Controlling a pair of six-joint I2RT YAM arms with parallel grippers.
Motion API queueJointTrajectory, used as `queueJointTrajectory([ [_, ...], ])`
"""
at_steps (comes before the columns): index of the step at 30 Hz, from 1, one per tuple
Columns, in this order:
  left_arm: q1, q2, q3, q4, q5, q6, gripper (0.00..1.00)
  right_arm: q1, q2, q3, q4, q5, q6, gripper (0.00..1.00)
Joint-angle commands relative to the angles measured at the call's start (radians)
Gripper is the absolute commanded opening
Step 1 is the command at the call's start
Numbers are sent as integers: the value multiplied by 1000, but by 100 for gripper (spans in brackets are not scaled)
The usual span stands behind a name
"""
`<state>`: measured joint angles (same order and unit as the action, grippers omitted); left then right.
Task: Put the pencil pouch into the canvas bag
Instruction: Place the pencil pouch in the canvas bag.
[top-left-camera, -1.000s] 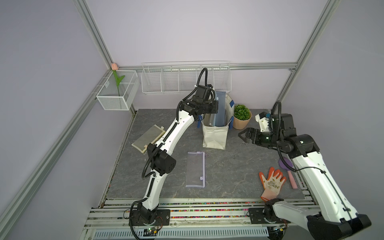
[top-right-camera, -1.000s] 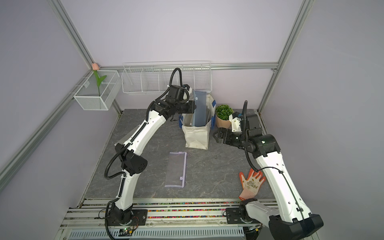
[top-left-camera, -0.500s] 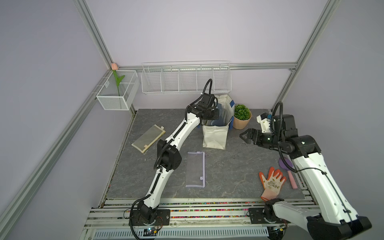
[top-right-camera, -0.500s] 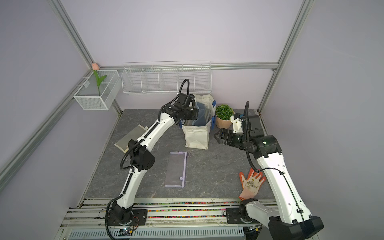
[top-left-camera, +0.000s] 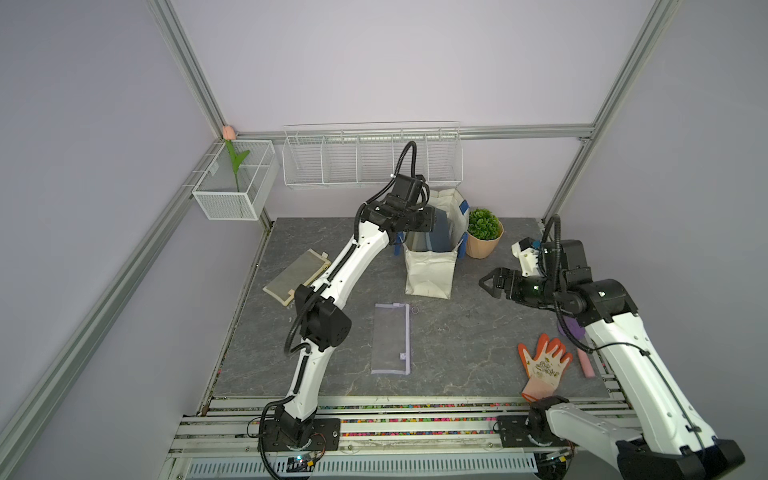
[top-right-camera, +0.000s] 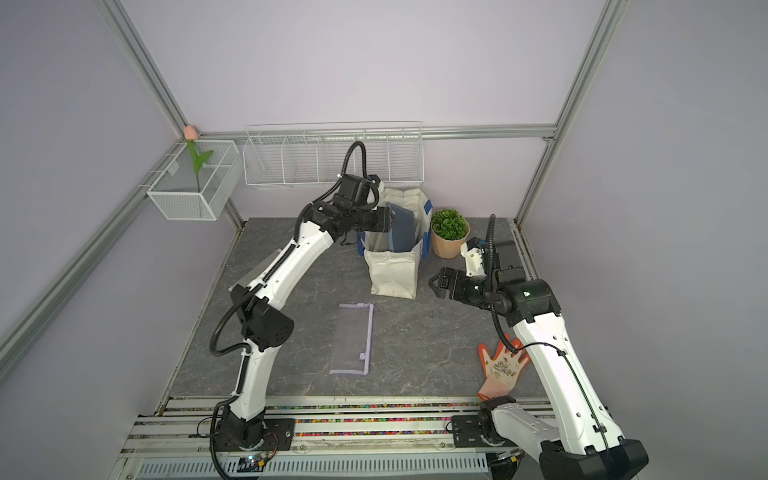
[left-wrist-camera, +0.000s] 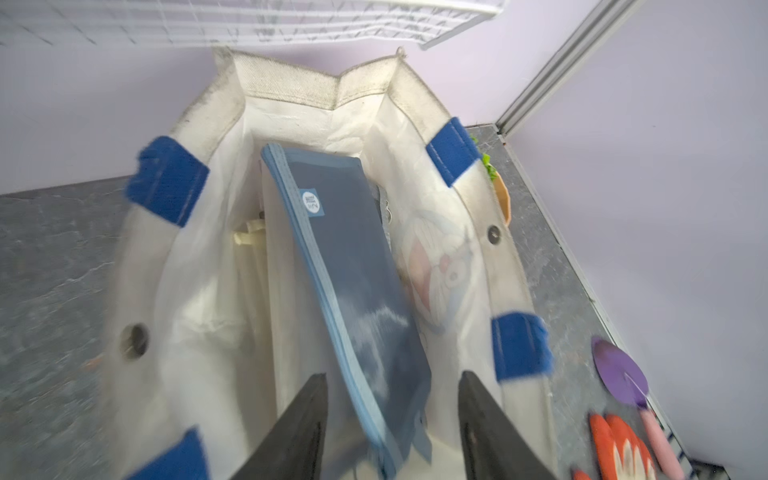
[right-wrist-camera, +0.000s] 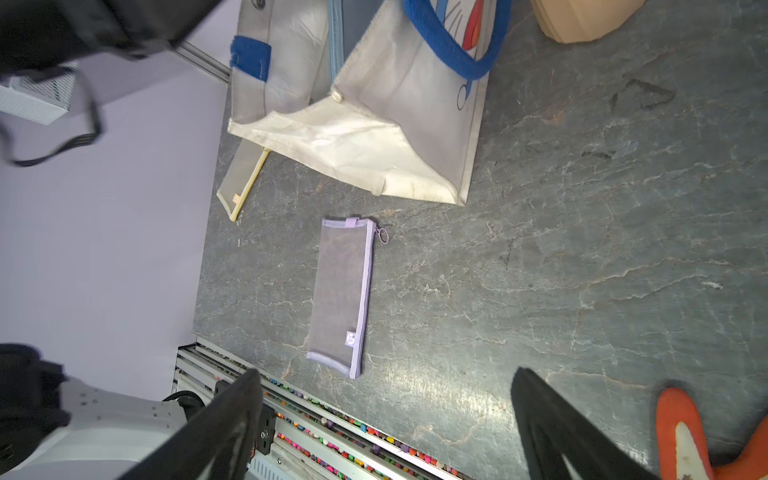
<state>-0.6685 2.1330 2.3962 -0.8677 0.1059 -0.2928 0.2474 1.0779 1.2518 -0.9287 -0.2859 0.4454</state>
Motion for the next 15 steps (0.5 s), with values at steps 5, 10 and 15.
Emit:
queueJointTrajectory([
  [5,-4,-478,-546,51,-1,-40,65,60,-102,-189,100,-9,89,95],
  [10,47,-760,-1101,223,104,-230,70,217,-102,-342,242,58,192,95],
  [15,159,-928,-1499,424,216,-358,72,362,-17,-479,479,99,255,95],
])
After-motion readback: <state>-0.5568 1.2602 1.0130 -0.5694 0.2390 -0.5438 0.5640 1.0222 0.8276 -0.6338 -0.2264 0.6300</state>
